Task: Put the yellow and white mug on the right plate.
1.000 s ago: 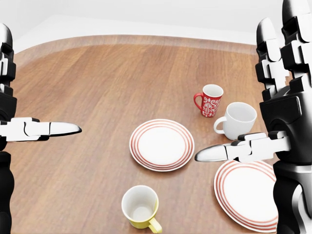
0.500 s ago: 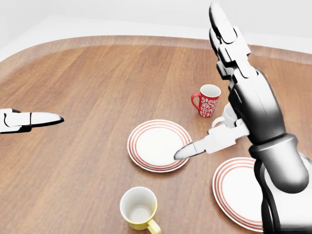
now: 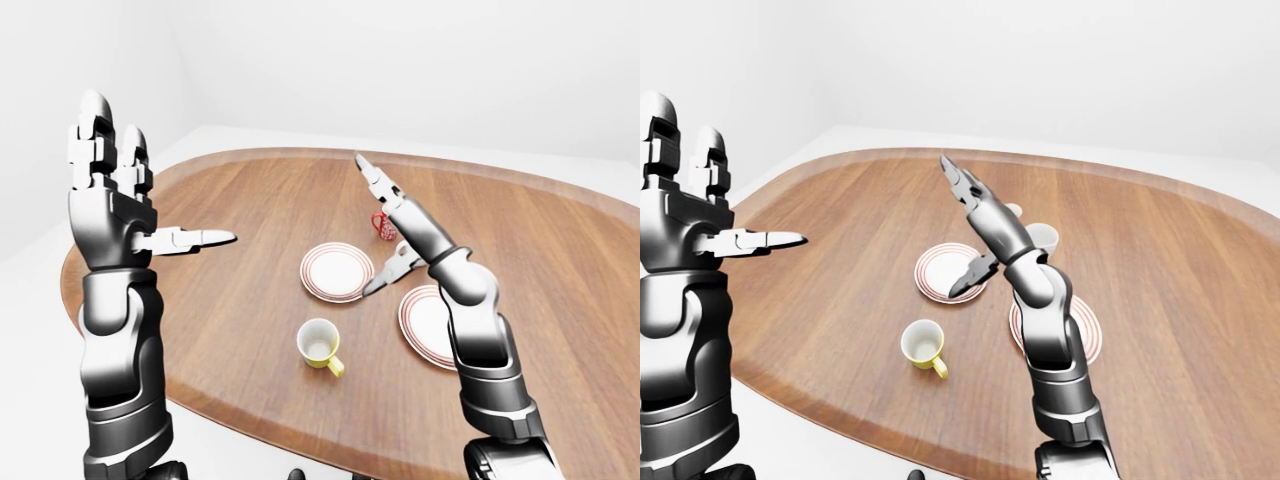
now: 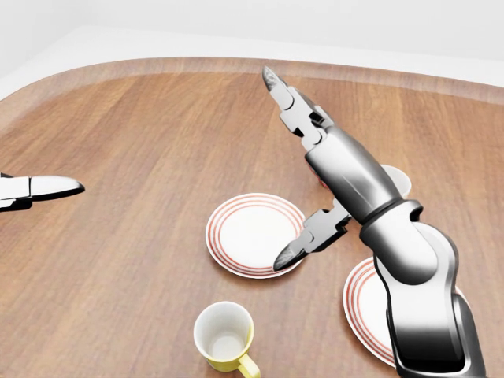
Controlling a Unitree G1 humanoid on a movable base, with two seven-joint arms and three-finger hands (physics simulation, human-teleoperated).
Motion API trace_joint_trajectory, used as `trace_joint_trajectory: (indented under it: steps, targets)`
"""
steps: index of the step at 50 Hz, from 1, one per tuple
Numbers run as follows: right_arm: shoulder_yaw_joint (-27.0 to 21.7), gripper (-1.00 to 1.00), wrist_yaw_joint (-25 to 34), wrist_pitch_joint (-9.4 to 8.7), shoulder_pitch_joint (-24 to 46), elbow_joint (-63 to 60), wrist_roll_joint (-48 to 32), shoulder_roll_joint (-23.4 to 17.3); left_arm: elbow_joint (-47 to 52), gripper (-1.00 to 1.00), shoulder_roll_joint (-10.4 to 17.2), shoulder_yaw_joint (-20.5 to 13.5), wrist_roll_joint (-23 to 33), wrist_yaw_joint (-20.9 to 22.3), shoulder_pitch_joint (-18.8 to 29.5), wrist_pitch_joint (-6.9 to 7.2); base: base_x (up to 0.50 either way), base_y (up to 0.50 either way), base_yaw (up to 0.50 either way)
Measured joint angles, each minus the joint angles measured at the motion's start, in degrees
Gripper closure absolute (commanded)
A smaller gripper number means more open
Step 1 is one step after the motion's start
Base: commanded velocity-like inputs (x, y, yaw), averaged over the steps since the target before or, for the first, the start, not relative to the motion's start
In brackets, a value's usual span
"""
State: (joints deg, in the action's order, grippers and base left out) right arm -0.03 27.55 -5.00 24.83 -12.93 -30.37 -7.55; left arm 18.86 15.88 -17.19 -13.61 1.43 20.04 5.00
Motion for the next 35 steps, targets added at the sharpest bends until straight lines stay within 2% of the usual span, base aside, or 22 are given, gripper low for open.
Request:
trace_joint_trajectory:
  steps: [16, 35]
  targets:
    - [2.02, -1.00, -0.66, 0.00, -2.07, 2.73, -6.25, 2.49, 0.10, -0.98, 0.31, -0.25, -0.22, -0.05, -0.04, 0.00, 0.00, 0.00, 0.00]
    - [3.61, -1.00, -4.20, 0.00, -1.70, 11.87, -8.94, 4.64, 0.36, -0.98, 0.26, -0.25, -0.32, 0.03, -0.02, 0.00, 0.00, 0.00, 0.00]
